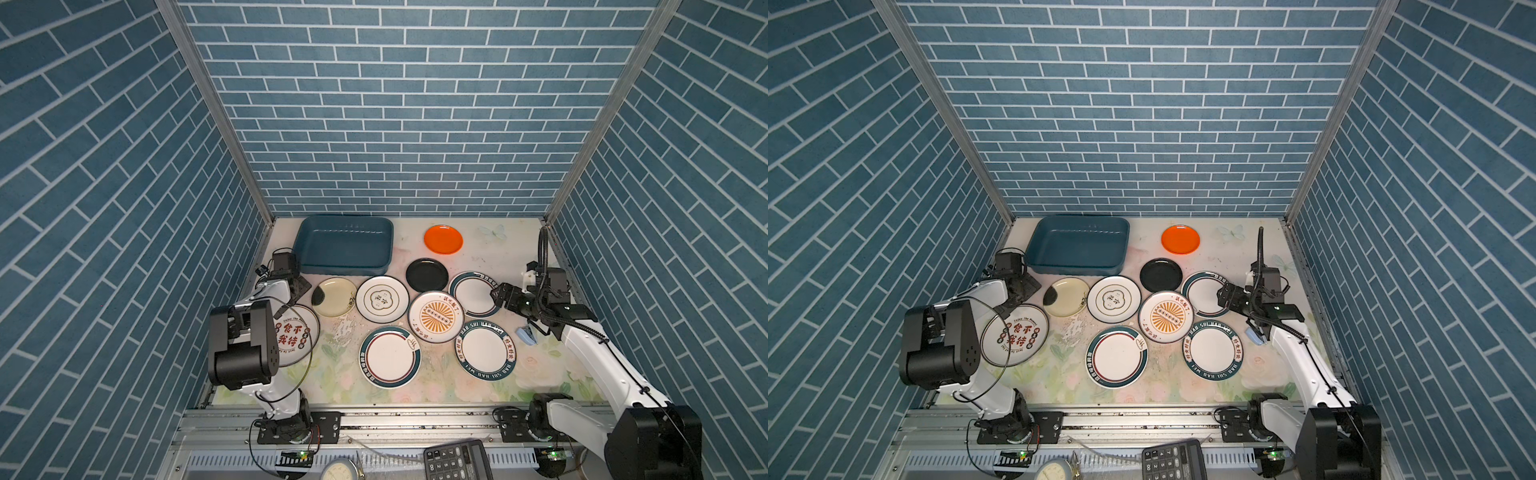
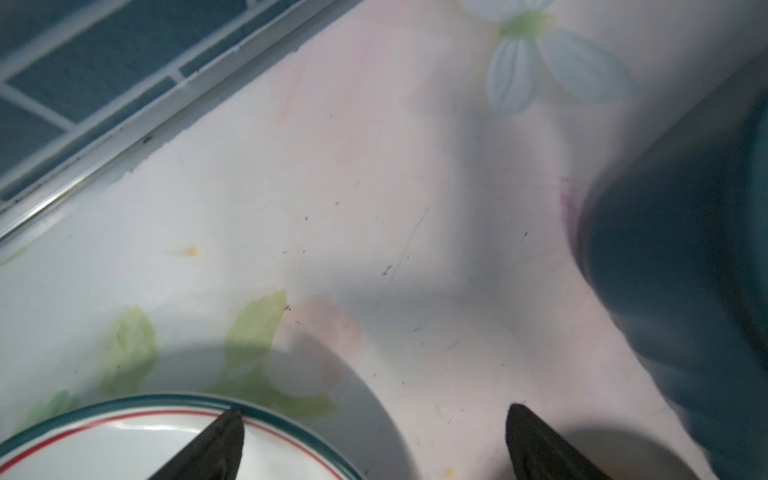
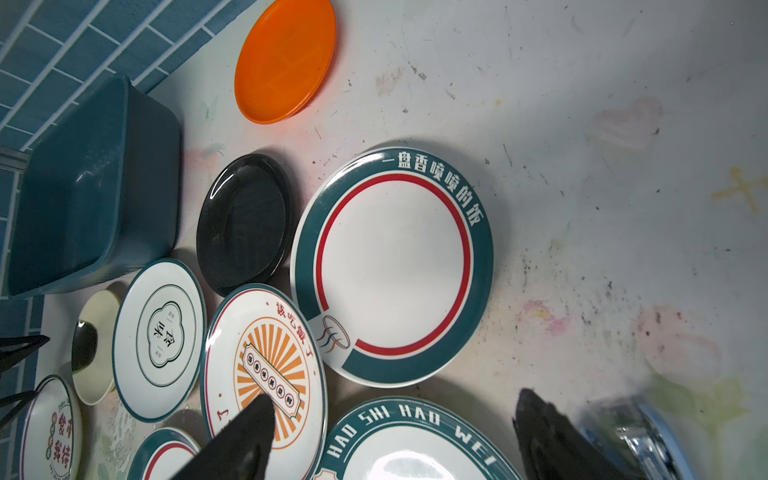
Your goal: Place the plates into the plastic bin on the countertop
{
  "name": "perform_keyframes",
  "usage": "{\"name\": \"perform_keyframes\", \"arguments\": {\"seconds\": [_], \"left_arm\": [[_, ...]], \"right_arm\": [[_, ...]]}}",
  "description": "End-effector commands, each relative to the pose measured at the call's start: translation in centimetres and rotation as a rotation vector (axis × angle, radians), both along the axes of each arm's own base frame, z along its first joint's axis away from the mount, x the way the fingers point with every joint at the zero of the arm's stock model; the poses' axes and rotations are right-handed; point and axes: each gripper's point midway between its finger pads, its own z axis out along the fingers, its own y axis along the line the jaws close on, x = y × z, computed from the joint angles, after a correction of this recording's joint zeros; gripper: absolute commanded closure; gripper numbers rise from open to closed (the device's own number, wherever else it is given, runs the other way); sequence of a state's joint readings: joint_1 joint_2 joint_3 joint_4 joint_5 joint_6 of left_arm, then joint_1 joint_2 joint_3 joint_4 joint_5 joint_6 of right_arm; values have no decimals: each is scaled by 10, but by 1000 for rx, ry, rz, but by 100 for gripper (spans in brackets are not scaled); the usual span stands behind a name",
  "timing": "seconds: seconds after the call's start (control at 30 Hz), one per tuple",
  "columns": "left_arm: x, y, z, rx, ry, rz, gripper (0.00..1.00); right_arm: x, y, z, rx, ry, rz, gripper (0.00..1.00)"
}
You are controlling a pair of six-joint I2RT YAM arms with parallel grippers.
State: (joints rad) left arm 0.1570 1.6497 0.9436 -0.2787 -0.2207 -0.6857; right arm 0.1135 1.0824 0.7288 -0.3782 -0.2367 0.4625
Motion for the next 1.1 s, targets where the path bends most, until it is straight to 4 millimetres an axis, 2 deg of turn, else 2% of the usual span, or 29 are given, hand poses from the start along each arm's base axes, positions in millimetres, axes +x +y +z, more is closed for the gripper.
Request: {"name": "perform_keyframes", "arguments": {"seconds": [0.0, 0.13, 0.23, 0.33, 0.53, 0.73, 0.9, 1.07], "left_arm": [[0, 7, 11, 45, 13, -16, 1], [-21, 6, 31, 64, -14, 4, 0], [-54, 2, 49, 81, -59, 45, 0], [-94, 1, 55, 83, -92, 109, 1], [-151, 0, 36, 89, -4, 180, 0], [-190, 7, 23, 143, 54, 233, 0], [-206, 4, 2, 81, 67, 256, 0], [-206, 1, -19, -32, 28, 290, 0]], "right_arm": [[8, 0, 11, -27, -34, 18, 9], [9, 3, 16, -18, -31, 28, 9], [10, 5, 25, -11, -34, 36, 9], [14, 6, 31, -8, -27, 39, 9], [24, 17, 41, 19, -1, 85, 9], [28, 13, 50, -46, 4, 89, 9], [26, 20, 56, -67, 0, 101, 9], [25, 37, 65, -85, -5, 144, 10]]}}
